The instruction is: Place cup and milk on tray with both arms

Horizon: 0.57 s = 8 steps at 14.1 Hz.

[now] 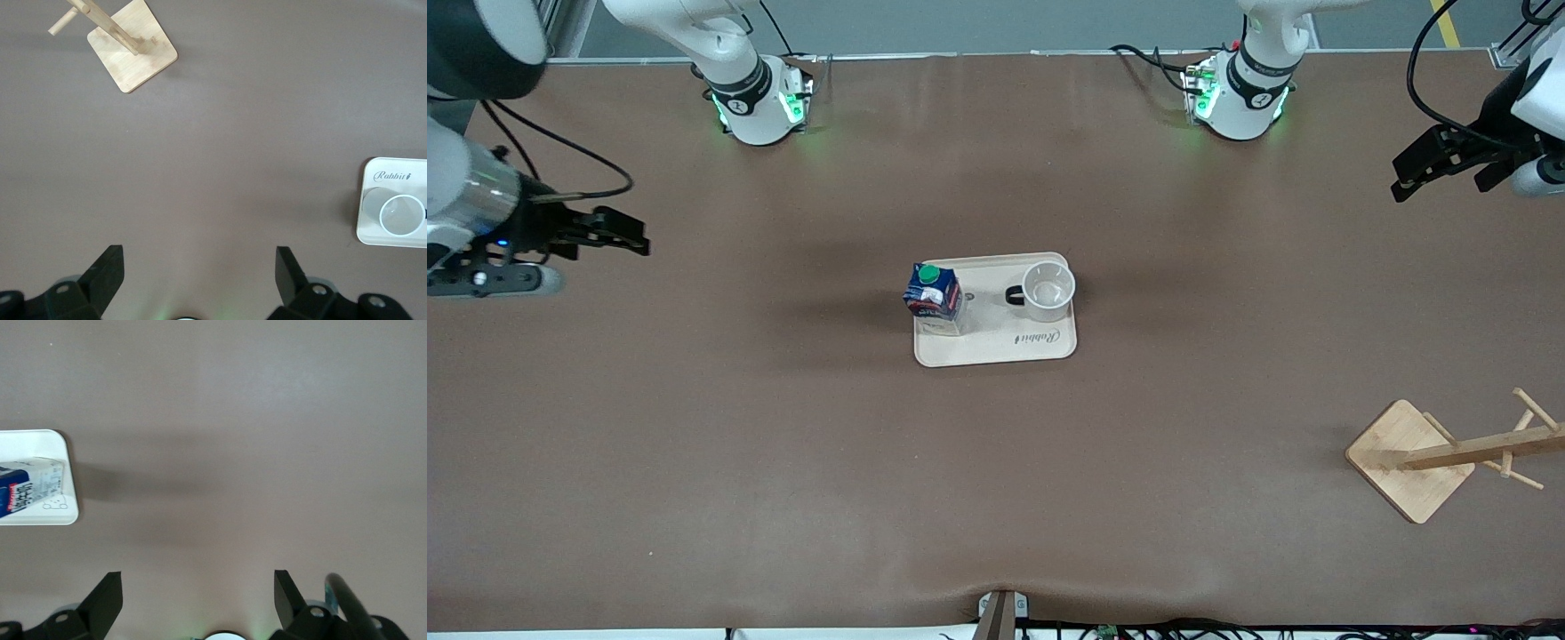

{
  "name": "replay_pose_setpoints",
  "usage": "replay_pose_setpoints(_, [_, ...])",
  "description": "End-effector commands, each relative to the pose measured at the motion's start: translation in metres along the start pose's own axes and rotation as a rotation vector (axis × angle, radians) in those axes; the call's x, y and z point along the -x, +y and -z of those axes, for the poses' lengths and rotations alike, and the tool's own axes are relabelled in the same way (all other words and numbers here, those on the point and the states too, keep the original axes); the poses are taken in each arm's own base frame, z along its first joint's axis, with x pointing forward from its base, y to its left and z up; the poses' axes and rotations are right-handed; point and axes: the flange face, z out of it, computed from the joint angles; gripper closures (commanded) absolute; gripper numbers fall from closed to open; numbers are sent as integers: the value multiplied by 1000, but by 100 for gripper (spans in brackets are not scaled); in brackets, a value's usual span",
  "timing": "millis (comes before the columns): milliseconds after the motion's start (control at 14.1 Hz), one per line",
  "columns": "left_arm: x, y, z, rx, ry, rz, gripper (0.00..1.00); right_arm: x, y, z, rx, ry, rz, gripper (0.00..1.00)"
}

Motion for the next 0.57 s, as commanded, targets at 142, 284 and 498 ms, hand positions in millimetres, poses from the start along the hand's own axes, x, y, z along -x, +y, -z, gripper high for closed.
replay_pose_setpoints(142, [-4, 1, -2, 15, 3, -5, 0, 18, 17, 11, 2, 25, 9, 0])
replay_pose_setpoints(284, [-3, 2, -2, 15, 2, -8, 0, 19, 12, 17, 3, 37, 19, 0])
replay_pose_setpoints(498, [-4, 3, 0, 1, 15, -24, 0, 24, 15, 23, 1, 40, 21, 0])
